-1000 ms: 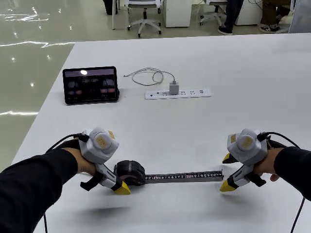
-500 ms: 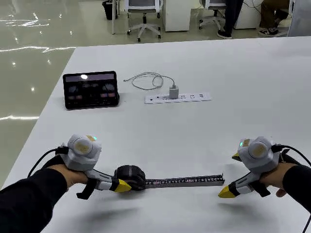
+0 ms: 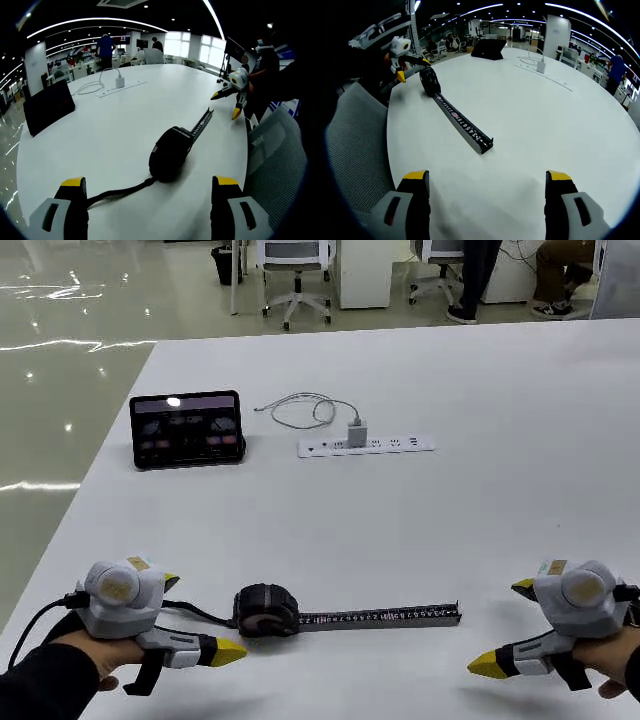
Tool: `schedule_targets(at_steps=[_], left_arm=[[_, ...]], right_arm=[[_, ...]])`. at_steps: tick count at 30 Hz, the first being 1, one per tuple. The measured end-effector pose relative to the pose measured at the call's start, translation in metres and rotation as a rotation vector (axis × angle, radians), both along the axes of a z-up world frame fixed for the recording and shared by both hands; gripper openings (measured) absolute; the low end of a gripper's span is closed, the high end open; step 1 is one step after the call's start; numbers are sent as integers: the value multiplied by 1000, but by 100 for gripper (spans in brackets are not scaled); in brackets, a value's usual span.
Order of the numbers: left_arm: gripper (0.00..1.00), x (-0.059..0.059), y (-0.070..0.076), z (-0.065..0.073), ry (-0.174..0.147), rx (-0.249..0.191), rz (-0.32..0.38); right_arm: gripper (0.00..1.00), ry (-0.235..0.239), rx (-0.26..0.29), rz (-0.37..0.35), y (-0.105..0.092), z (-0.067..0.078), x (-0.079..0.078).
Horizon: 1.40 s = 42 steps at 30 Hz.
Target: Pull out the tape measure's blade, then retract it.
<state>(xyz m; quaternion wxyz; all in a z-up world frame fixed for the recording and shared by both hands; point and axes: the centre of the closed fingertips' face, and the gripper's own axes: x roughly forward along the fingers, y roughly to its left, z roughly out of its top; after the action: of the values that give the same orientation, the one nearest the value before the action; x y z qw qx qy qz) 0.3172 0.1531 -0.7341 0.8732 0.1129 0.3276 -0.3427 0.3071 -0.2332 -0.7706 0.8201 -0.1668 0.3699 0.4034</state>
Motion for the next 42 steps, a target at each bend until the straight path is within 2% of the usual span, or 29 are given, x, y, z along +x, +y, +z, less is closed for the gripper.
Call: schedule_targets(at_steps=[1,5,10,11,13,14,15,21,23,25,29,39,41,42], left_arm=[[100,-2,2,3,-16,7,1],[100,-11,11,8,-38,7,17],[100,-17,25,11,-45,-19,63],[100,-19,26,12,-52,-24,76],[100,-22,29,17,-85,-34,107],[100,-27,29,18,-75,-58,125],[100,-30,29,18,-75,-62,131],[100,-43,37,17,-89,-63,189],[100,-47,41,16,-72,-69,220],[100,-48,42,19,-83,-92,224],[100,-49,46,22,-81,-84,222],[100,-43,54,27,-97,-73,216],[100,-44,56,25,-85,-75,225],[100,-45,57,20,-66,-64,227]], right_arm=[[91,-4,8,-3,-1,2,-2],[91,-20,20,-15,-7,8,-7],[91,-47,25,-18,-13,14,-13],[91,-61,21,-17,-14,15,-14],[92,-84,18,-8,-14,19,-20],[92,-103,12,-7,-16,21,-23],[92,-108,15,-15,-17,22,-24],[93,-122,41,-56,-28,28,-35],[95,-134,45,-78,-33,30,-37],[99,-170,35,-89,-35,37,-39],[100,-185,54,-126,-40,45,-45],[100,-160,71,-143,-50,42,-59],[100,-160,68,-143,-51,42,-59],[100,-158,70,-146,-50,42,-61]])
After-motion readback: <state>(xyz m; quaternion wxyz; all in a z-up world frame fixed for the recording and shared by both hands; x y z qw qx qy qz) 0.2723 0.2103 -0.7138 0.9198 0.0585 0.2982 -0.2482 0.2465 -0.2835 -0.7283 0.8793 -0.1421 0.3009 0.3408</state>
